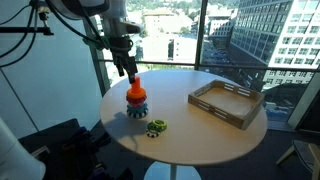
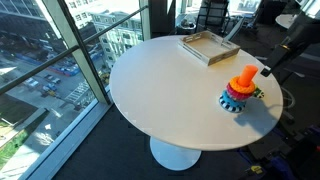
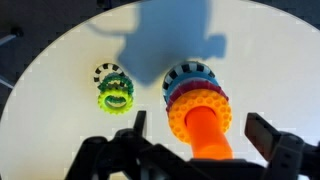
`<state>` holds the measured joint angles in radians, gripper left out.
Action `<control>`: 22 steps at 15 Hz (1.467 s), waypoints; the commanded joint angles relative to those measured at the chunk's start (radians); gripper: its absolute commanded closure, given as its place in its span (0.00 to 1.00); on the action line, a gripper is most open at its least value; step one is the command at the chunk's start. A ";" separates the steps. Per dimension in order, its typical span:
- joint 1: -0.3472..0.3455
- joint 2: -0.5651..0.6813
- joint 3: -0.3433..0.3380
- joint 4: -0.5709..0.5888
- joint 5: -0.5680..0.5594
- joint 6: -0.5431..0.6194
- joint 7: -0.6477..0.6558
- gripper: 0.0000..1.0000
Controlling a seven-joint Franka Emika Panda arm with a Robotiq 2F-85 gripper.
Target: Put the orange ring on the table
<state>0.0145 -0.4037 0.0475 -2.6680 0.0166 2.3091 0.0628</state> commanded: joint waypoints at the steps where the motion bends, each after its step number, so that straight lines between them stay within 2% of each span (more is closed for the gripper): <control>1: 0.011 0.055 -0.002 0.009 0.023 0.068 0.012 0.00; 7: 0.031 0.121 -0.005 0.006 0.066 0.143 -0.001 0.00; 22: 0.022 0.225 0.009 0.006 0.039 0.202 0.064 0.00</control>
<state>0.0376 -0.1984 0.0500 -2.6679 0.0596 2.4787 0.0964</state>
